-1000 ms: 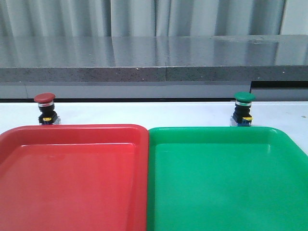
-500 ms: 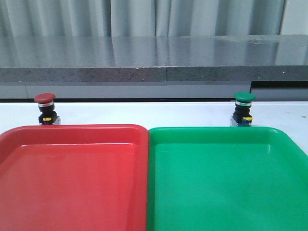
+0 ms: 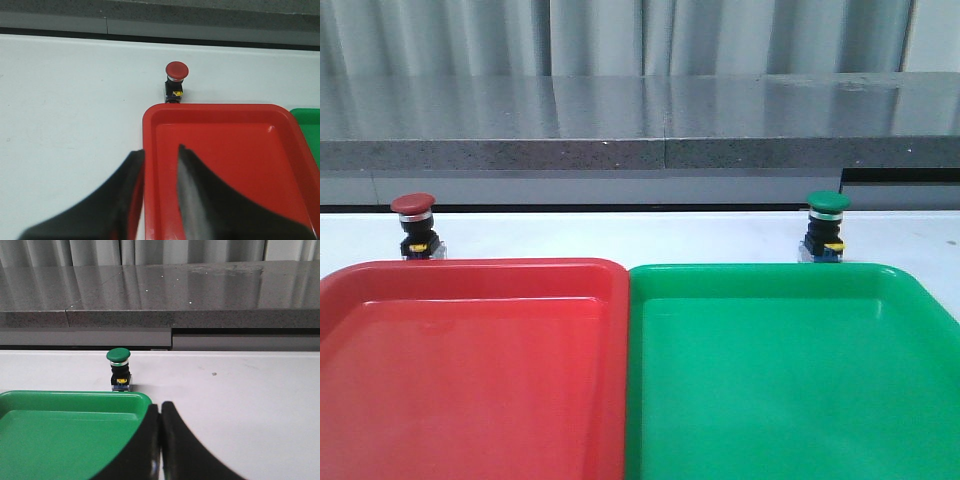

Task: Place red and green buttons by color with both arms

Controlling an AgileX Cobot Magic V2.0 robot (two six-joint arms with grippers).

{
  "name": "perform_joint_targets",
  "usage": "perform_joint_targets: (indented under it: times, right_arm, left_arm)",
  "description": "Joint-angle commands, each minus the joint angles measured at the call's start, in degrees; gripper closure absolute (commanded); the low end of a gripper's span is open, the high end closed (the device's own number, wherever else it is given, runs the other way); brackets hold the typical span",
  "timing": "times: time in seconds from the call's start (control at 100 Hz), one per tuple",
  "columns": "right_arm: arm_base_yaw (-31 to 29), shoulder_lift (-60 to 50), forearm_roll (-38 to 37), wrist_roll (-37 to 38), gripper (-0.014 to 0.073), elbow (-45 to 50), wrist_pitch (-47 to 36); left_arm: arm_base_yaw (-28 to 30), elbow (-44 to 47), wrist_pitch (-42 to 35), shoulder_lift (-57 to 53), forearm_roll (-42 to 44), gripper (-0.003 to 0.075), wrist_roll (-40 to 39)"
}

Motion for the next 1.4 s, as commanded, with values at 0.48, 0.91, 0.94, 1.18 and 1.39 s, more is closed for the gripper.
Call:
perform_joint_targets:
  times: [0.48, 0.91, 0.94, 1.18, 1.39]
  right_arm:
    - [-0.2, -1.2, -0.5, -0.2, 0.0660, -0.8, -4.8]
    - [-0.2, -1.2, -0.5, -0.2, 0.0660, -0.8, -4.8]
    - [-0.2, -1.2, -0.5, -0.2, 0.0660, -0.8, -4.8]
    - [-0.2, -1.2, -0.5, -0.2, 0.0660, -0.8, -4.8]
    - [-0.2, -1.2, -0.5, -0.2, 0.0660, -0.8, -4.8]
  left_arm:
    - [0.0, -7.6, -2.8, 7.8, -8.2, 0.0132, 3.5]
    - [0.0, -23.8, -4.4, 34.1, -13.6, 0.0132, 10.4]
    - [0.0, -24.9, -4.9, 35.7, -13.6, 0.0132, 10.4]
    - [-1.8, -31.8, -5.7, 49.1, -13.6, 0.0132, 10.6]
    - [-5.4, -35.0, -8.7, 58.5, -11.5, 0.0133, 10.6]
